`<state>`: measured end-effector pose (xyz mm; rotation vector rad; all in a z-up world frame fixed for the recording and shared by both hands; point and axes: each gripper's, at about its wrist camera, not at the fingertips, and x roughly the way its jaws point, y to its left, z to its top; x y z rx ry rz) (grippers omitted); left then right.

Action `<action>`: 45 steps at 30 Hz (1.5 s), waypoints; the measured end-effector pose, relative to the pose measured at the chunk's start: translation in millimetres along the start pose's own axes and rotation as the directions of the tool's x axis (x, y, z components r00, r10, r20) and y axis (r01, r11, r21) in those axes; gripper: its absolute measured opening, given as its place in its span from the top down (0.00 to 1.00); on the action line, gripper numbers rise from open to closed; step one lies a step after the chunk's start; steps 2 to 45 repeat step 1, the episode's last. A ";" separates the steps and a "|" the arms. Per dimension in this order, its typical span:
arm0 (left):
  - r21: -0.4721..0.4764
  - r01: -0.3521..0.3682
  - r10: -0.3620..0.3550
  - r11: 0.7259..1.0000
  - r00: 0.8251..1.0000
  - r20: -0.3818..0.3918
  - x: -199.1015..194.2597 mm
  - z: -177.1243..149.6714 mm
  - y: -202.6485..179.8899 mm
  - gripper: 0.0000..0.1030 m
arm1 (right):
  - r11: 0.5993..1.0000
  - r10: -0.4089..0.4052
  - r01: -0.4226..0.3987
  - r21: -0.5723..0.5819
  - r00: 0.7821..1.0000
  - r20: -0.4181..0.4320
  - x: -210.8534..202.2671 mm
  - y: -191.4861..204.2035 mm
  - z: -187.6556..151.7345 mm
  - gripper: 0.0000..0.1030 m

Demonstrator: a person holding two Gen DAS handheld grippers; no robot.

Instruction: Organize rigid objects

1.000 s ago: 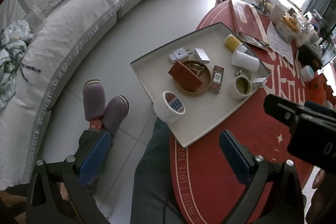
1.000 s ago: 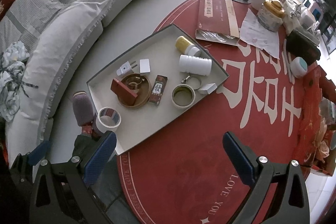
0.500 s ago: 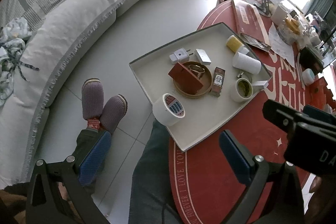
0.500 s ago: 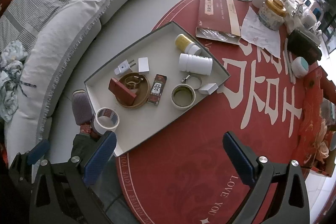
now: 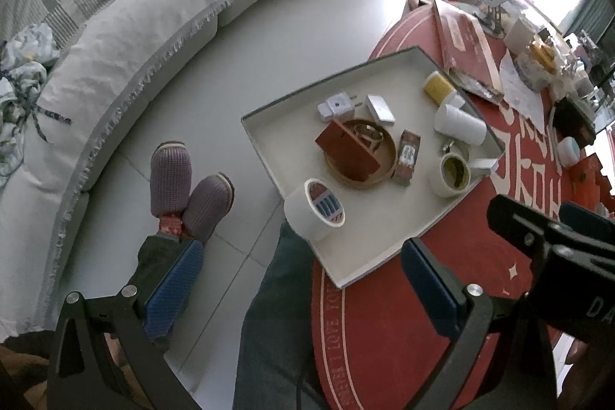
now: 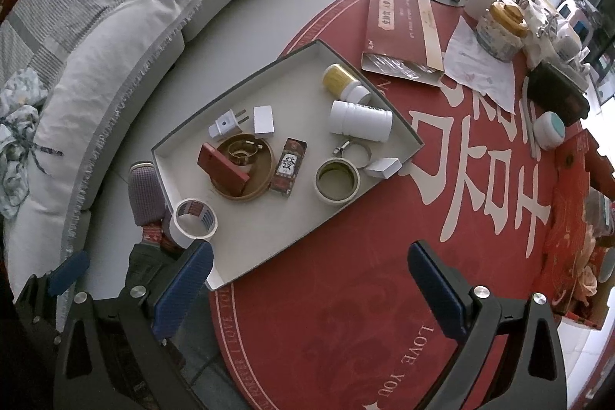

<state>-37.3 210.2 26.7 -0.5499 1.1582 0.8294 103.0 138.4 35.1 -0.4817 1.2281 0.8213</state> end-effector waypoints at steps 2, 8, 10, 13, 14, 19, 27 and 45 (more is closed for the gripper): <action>0.005 0.007 -0.007 1.000 1.000 0.003 -1.1 0.1 -0.2 0.01 | 1.000 0.000 0.000 0.000 1.000 0.001 -0.3 0.3 0.2 0.01; 0.005 0.007 -0.007 1.000 1.000 0.003 -1.1 0.1 -0.2 0.01 | 1.000 0.000 0.000 0.000 1.000 0.001 -0.3 0.3 0.2 0.01; 0.005 0.007 -0.007 1.000 1.000 0.003 -1.1 0.1 -0.2 0.01 | 1.000 0.000 0.000 0.000 1.000 0.001 -0.3 0.3 0.2 0.01; 0.005 0.007 -0.007 1.000 1.000 0.003 -1.1 0.1 -0.2 0.01 | 1.000 0.000 0.000 0.000 1.000 0.001 -0.3 0.3 0.2 0.01; 0.005 0.007 -0.007 1.000 1.000 0.003 -1.1 0.1 -0.2 0.01 | 1.000 0.000 0.000 0.000 1.000 0.001 -0.3 0.3 0.2 0.01; 0.005 0.007 -0.007 1.000 1.000 0.003 -1.1 0.1 -0.2 0.01 | 1.000 0.000 0.000 0.000 1.000 0.001 -0.3 0.3 0.2 0.01; 0.005 0.007 -0.007 1.000 1.000 0.003 -1.1 0.1 -0.2 0.01 | 1.000 0.000 0.000 0.000 1.000 0.001 -0.3 0.3 0.2 0.01; 0.005 0.007 -0.007 1.000 1.000 0.003 -1.1 0.1 -0.2 0.01 | 1.000 0.000 0.000 0.000 1.000 0.001 -0.3 0.3 0.2 0.01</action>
